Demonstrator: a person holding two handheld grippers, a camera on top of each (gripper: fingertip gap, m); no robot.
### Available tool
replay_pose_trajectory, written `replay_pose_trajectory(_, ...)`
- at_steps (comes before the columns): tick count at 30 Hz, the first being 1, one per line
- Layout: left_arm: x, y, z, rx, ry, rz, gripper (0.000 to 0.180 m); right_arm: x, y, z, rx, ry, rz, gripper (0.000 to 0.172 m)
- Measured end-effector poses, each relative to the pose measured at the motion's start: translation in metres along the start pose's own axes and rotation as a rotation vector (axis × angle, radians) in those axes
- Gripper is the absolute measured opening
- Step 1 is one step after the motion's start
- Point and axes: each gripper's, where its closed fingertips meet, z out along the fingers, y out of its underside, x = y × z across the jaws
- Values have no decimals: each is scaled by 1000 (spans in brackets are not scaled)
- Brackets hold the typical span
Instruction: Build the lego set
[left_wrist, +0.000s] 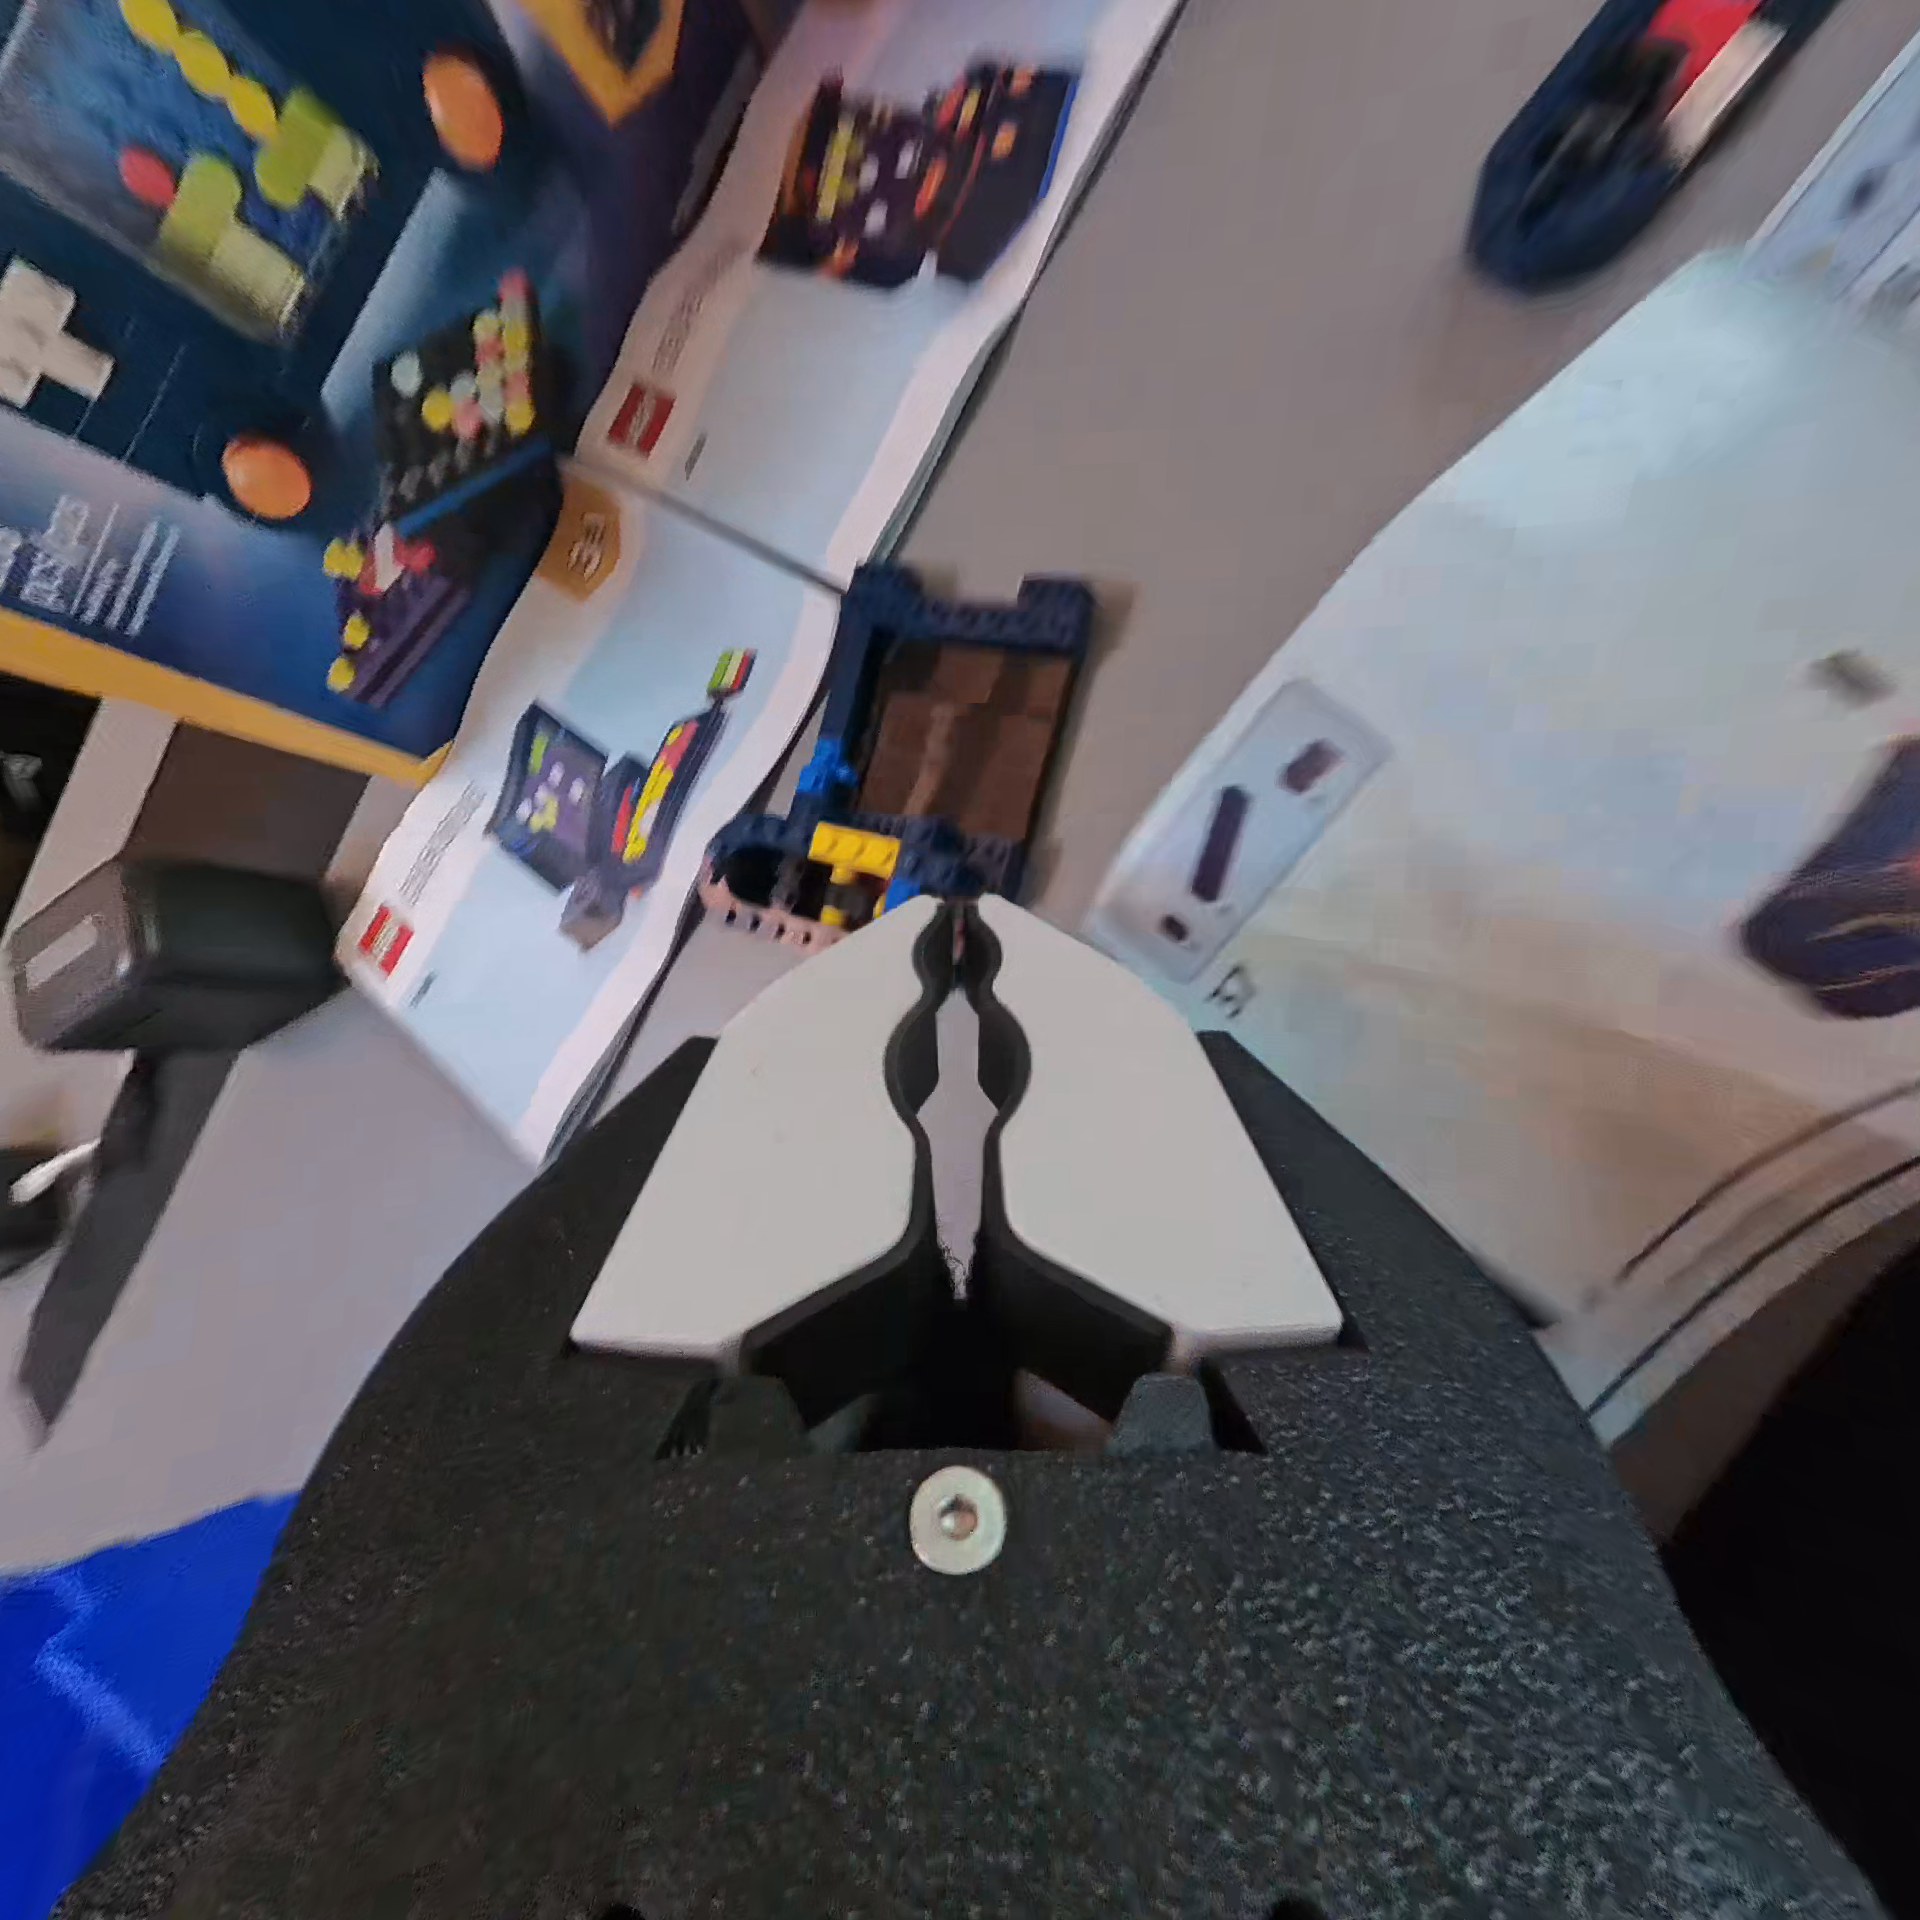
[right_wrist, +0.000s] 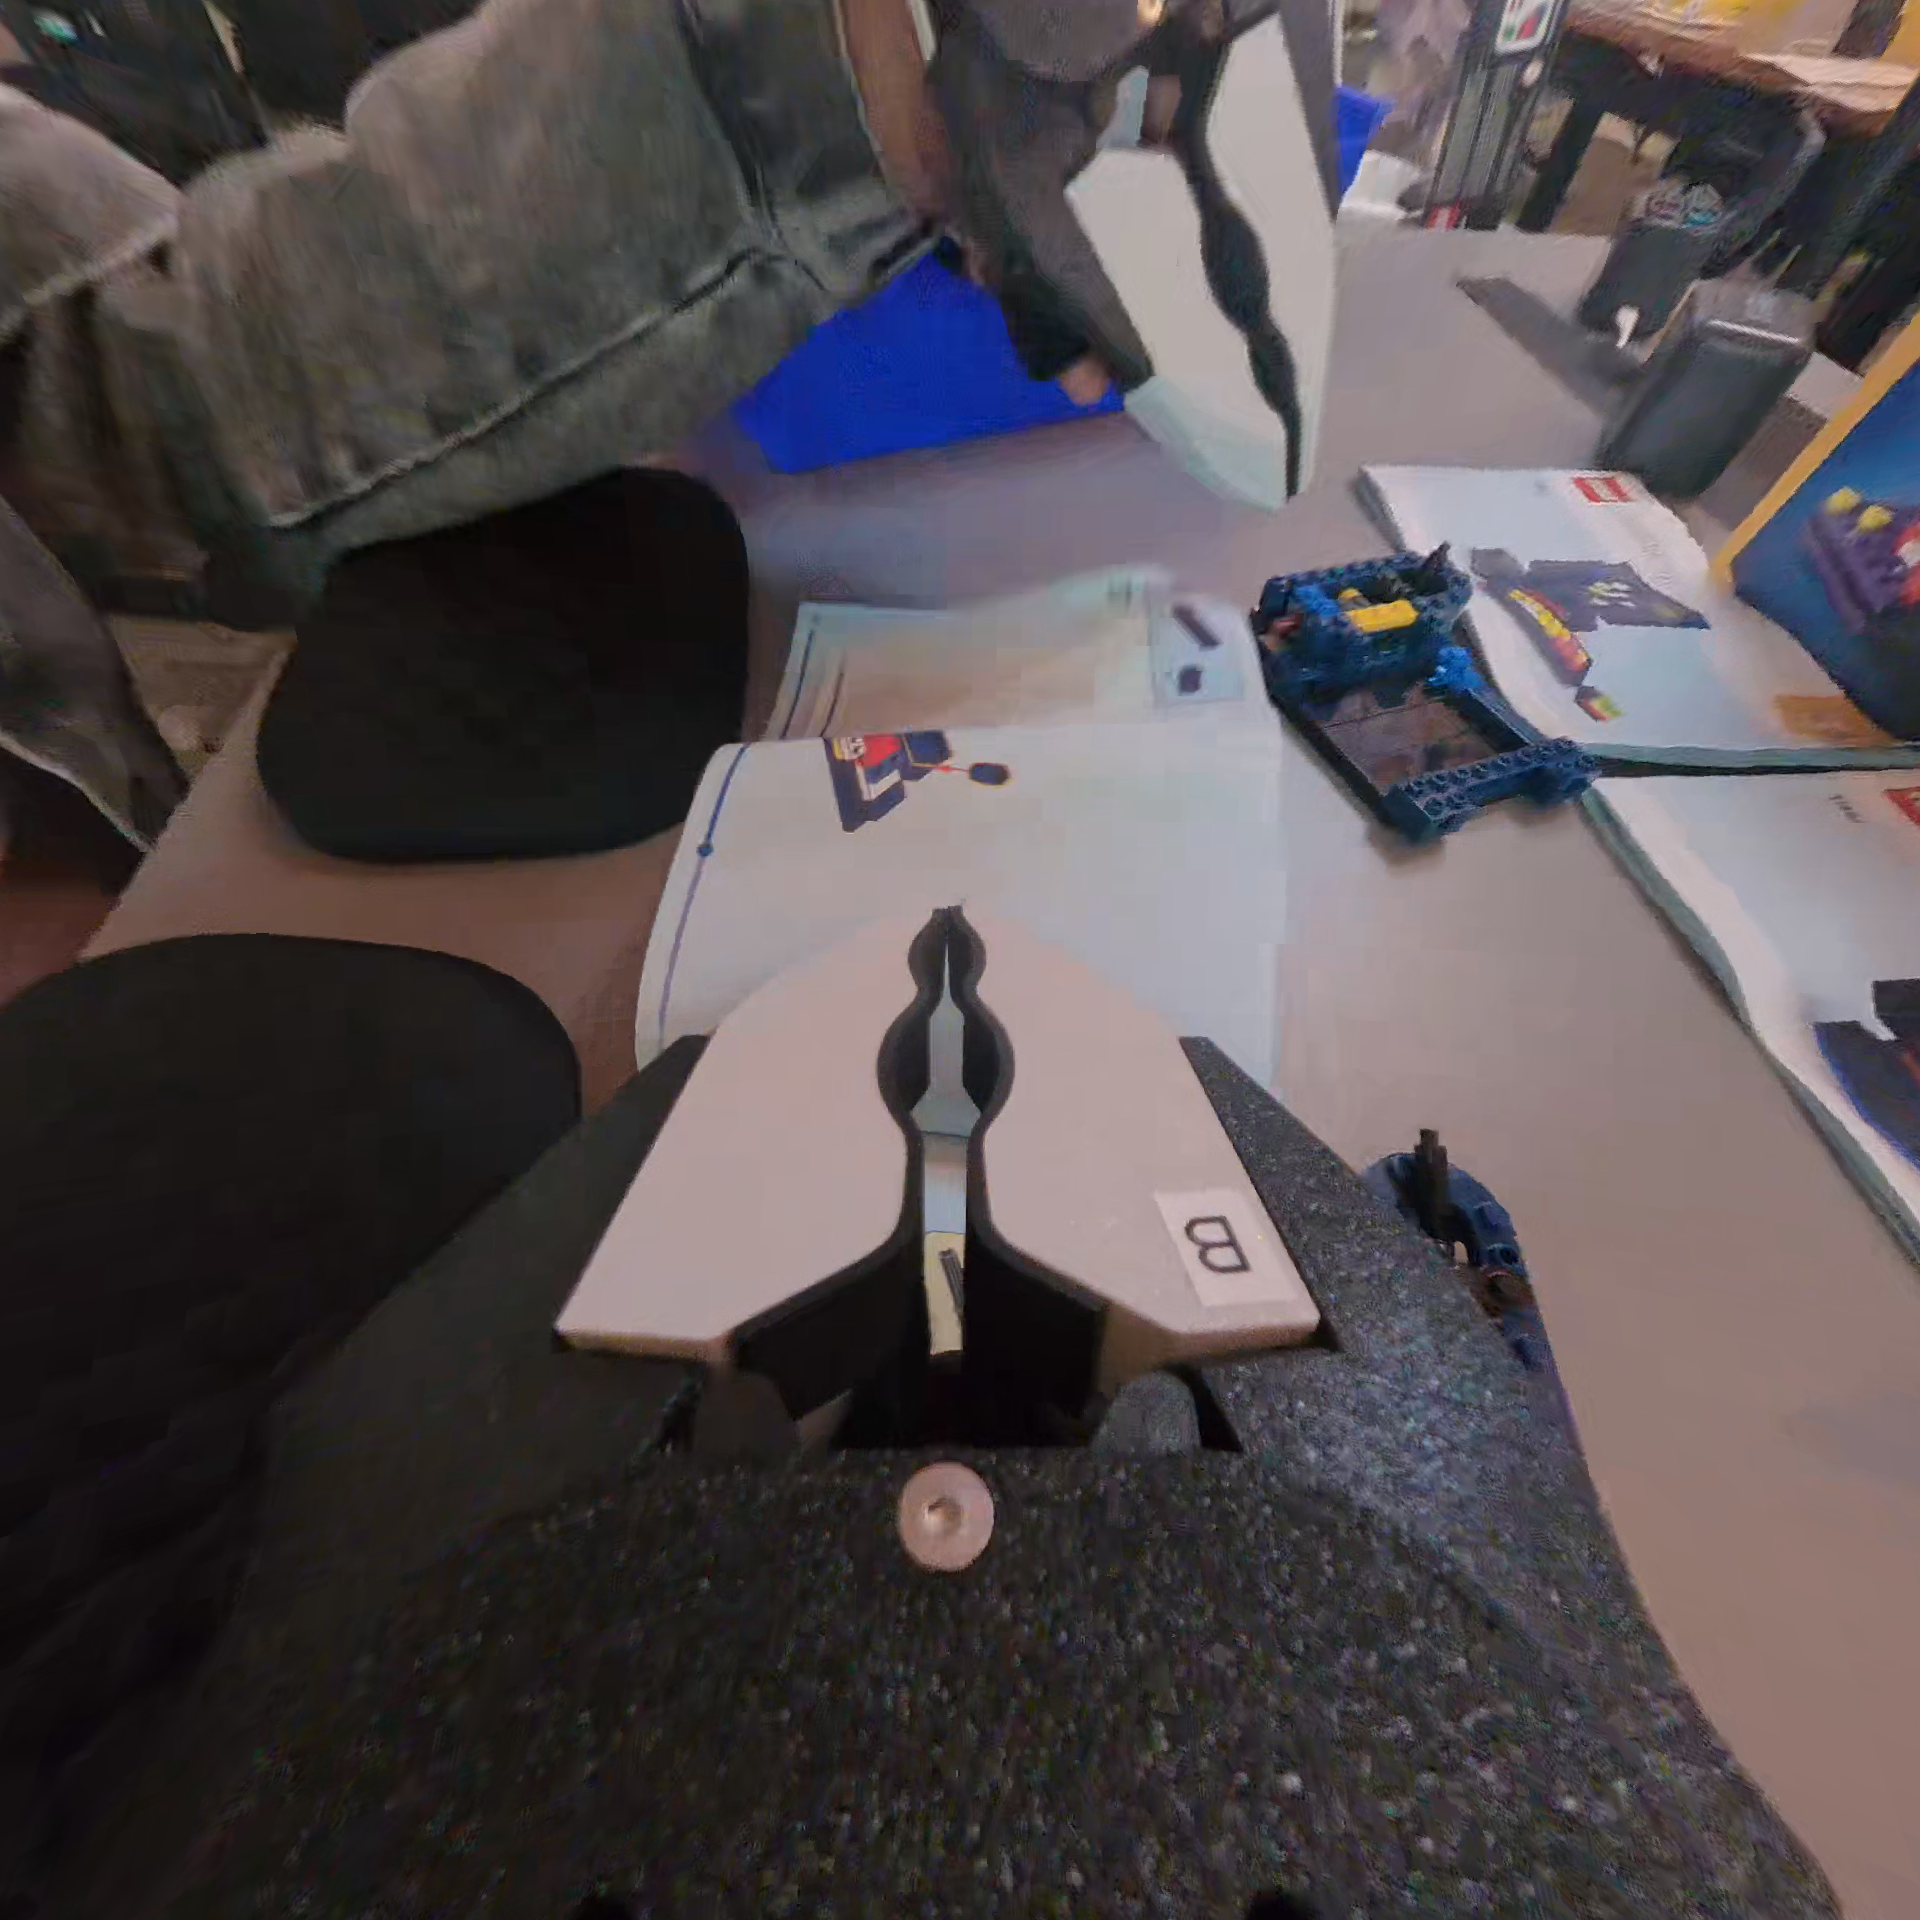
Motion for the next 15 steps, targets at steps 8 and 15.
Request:
replay_pose_trajectory(8,1,3,2,-75,-53,37,3,0,7,-12,-40,-34,69,0)
replay_pose_trajectory(15,115,-119,-42,554,343,216,8,6,46,-15,-263,-16,132,0)
